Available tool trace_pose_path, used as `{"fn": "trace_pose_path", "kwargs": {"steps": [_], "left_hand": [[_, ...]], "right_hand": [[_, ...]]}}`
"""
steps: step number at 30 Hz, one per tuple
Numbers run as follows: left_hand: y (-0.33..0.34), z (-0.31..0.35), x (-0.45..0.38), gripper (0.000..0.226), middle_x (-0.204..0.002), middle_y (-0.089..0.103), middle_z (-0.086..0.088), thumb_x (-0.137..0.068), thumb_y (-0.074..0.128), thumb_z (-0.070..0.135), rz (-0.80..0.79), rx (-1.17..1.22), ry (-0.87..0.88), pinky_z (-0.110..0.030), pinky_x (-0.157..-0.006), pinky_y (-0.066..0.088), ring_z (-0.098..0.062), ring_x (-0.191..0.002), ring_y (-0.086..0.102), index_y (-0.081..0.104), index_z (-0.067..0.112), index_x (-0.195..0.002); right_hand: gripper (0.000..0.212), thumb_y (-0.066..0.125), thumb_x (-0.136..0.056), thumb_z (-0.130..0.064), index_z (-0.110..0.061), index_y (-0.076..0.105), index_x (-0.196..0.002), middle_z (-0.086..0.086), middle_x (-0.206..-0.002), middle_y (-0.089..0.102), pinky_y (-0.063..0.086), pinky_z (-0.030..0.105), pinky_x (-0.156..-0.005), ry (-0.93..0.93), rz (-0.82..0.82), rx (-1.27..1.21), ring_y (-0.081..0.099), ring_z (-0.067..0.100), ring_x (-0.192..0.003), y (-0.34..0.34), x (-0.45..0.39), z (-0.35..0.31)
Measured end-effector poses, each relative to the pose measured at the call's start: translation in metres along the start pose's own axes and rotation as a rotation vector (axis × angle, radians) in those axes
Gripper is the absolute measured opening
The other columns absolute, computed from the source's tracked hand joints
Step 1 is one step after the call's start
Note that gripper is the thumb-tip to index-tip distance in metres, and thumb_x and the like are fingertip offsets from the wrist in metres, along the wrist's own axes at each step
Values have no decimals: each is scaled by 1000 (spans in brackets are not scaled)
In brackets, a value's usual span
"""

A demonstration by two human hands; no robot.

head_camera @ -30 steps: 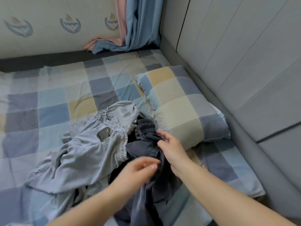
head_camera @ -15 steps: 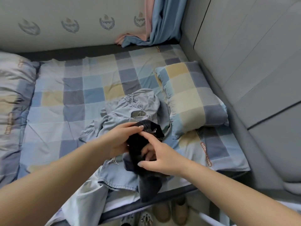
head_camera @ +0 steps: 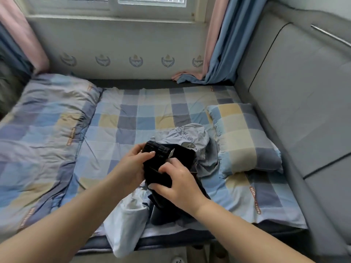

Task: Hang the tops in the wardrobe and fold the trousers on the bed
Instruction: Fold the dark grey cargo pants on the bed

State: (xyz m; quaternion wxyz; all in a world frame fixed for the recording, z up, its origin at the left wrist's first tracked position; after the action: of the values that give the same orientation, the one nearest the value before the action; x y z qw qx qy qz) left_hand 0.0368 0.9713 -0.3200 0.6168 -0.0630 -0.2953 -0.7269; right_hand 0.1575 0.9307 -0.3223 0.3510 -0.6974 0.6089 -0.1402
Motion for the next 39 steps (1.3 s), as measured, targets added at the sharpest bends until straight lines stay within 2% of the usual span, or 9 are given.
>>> {"fn": "trace_pose_path", "kwargs": {"steps": [6, 10, 13, 16, 19, 24, 28, 31, 39], "left_hand": [[-75, 28, 53, 20, -77, 56, -15, -88, 39, -9, 205, 39, 88, -36, -62, 51, -26, -65, 59, 56, 0, -93], [-136, 38, 100, 34, -79, 51, -10, -92, 43, 0, 262, 95, 66, -46, -77, 53, -22, -65, 57, 39, 19, -119], [-178, 40, 130, 24, -88, 56, -9, -96, 42, 12, 196, -122, -9, -38, -74, 55, -17, -67, 60, 58, 16, -112], [-218, 46, 157, 27, -83, 68, -5, -95, 51, 41, 217, -313, 5, -34, -78, 54, -15, -78, 67, 65, 18, -93], [-246, 67, 188, 46, -70, 68, 4, -83, 54, 65, 107, -615, 240, -29, -78, 50, -7, -71, 63, 68, 21, -86], [-289, 87, 218, 26, -95, 52, 1, -69, 71, 54, 72, -1084, 572, -8, -86, 34, -1, -95, 49, 66, 35, -86], [-324, 78, 221, 33, -104, 67, 9, -78, 72, 38, -31, -1039, 432, -29, -93, 49, -1, -99, 61, 65, 26, -108], [-355, 66, 226, 29, -103, 69, 10, -83, 68, 37, -25, -1055, 354, -36, -92, 51, -3, -96, 64, 64, 27, -110], [-398, 109, 232, 21, -101, 67, 13, -92, 59, 39, 128, -1232, 288, -13, -78, 46, 1, -91, 60, 65, 25, -106]], "right_hand": [[18, 64, -83, -23, -19, 53, -97, -2, -86, 62, 46, 35, -70, -21, -248, 62, 56, 20, -76, 27, -19, -75], [37, 57, -83, -15, -23, 60, -119, 0, -102, 68, 48, 33, -80, -156, -503, 278, 60, 19, -90, 46, -35, -156], [32, 54, -82, -12, -22, 66, -110, 1, -94, 67, 47, 35, -81, -264, -623, 489, 58, 22, -89, 65, -44, -214], [27, 51, -83, -12, -23, 65, -103, -1, -95, 66, 36, 37, -98, -351, -575, 637, 54, 21, -99, 83, -60, -261], [29, 50, -83, -12, -25, 65, -104, -8, -109, 61, 22, 45, -108, -375, -536, 729, 48, 18, -115, 99, -74, -300], [33, 51, -87, -14, -31, 65, -112, -12, -135, 48, 15, 52, -113, -406, -532, 852, 39, 13, -129, 119, -84, -342], [23, 48, -82, -17, -29, 63, -94, -6, -110, 64, 43, 39, -94, -463, -427, 950, 57, 22, -104, 123, -97, -362], [22, 48, -80, -16, -24, 63, -94, -3, -99, 65, 49, 34, -76, -412, -342, 960, 57, 26, -95, 110, -110, -367], [11, 50, -78, -22, -28, 46, -70, -6, -90, 59, 38, 28, -66, -397, -240, 1002, 49, 22, -82, 106, -132, -369]]}}
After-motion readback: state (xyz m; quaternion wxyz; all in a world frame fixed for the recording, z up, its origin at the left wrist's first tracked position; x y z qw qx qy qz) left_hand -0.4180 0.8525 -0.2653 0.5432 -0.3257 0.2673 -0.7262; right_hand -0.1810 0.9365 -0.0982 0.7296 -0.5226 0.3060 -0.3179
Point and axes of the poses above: each hand's wrist, its own x-axis away from the middle knuckle, its own y-axis out of the palm, z = x × y, the point moved 6 cm from there along -x, towards the middle knuckle
